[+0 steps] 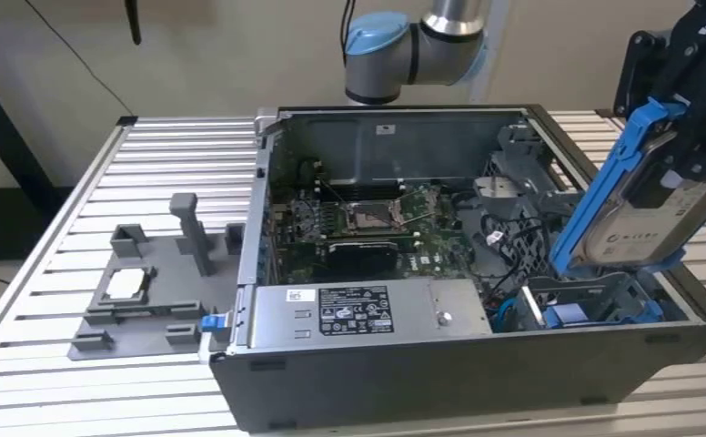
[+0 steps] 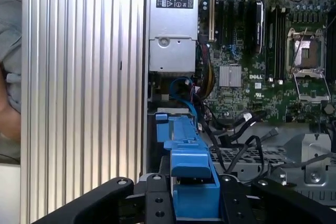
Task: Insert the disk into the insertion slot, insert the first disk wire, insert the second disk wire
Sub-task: 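Insert the disk into the insertion slot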
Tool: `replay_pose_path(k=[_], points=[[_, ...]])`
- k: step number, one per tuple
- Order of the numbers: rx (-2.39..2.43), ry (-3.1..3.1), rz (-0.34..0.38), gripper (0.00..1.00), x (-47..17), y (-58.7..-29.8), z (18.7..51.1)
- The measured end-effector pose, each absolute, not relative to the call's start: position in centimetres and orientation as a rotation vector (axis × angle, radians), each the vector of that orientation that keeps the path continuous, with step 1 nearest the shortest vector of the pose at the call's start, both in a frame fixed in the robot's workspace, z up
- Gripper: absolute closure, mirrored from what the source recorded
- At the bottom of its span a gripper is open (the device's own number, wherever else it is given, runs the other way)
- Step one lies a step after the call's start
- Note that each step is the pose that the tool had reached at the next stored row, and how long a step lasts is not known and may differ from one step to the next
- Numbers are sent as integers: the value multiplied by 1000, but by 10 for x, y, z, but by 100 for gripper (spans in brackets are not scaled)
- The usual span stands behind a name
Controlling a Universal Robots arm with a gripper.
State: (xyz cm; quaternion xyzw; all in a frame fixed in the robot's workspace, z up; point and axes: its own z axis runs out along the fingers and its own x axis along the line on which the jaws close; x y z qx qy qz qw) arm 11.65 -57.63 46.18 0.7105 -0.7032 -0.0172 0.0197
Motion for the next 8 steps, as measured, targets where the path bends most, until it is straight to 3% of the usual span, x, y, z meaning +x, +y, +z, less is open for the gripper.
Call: replay_pose_path(k=[8], points=[[2220,-2166,-53,67,116,-576,450]])
